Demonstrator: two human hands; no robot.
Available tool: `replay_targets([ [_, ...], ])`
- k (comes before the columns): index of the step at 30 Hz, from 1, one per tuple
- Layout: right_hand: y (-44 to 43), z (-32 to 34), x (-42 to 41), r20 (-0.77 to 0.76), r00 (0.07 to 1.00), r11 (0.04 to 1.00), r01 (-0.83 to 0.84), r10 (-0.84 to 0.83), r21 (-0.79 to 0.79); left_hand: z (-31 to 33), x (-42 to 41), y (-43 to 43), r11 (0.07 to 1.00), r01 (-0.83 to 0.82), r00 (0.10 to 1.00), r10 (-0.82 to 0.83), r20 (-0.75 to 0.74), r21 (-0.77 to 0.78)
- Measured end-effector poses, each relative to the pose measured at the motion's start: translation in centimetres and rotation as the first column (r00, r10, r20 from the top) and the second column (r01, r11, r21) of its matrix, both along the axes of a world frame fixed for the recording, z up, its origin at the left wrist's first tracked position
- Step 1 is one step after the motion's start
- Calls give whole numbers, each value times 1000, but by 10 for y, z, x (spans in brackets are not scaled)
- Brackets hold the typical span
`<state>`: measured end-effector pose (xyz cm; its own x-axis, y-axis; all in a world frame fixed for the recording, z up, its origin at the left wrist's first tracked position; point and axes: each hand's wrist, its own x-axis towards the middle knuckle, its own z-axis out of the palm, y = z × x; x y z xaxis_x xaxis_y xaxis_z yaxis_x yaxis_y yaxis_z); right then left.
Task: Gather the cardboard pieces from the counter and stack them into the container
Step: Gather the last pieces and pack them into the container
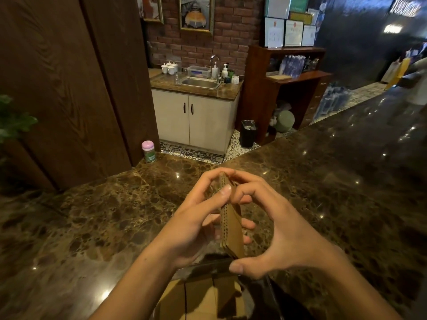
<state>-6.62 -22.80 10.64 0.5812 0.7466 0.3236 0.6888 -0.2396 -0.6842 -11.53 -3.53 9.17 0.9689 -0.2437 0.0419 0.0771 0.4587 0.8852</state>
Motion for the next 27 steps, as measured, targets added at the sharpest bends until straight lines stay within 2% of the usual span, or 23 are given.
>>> replay_targets([
  [5,-1,-2,-1,12,1000,1000,24,-24,11,-4,-4,-1,997,15,999,-17,-30,-73],
  [11,1,-3,-5,46,999,995,-13,18,-97,-13,-10,-4,977,45,996,-61,-70,-208],
  [13,2,-3,-5,46,999,994,-24,29,-104,-14,-13,-3,977,36,995,-54,-83,-209],
  [15,3,-2,-6,-6,999,992,-54,54,-113,-15,-17,-2,994,-16,995,5,-105,-105],
  [17,1,-2,-7,-52,996,986,-79,72,-149,-18,-23,2,983,-95,985,115,-127,159],
  [18,-2,-3,-6,-79,994,978,-85,72,-189,-23,-29,6,934,-152,975,194,-103,325],
  [19,-6,-3,-5,-116,991,963,-99,71,-251,-28,-35,11,840,-252,958,286,3,480],
  [20,-10,-4,-6,-169,982,934,-133,80,-330,-34,-44,19,708,-376,923,338,181,597],
  [21,-14,-6,-6,-221,971,889,-181,93,-420,-40,-53,28,570,-478,878,315,360,668],
  [22,-17,-9,-8,-266,959,827,-229,101,-513,-45,-62,38,442,-530,847,233,478,724],
  [23,-19,-13,-10,-296,950,754,-268,102,-599,-49,-71,47,338,-523,850,130,511,783],
  [25,-15,-24,-19,-321,941,623,-318,112,-715,-55,-90,59,190,-396,909,-57,413,898],
  [27,-5,-42,-28,-280,949,560,-314,148,-767,-67,-103,62,-11,-314,920,-249,302,949],
])
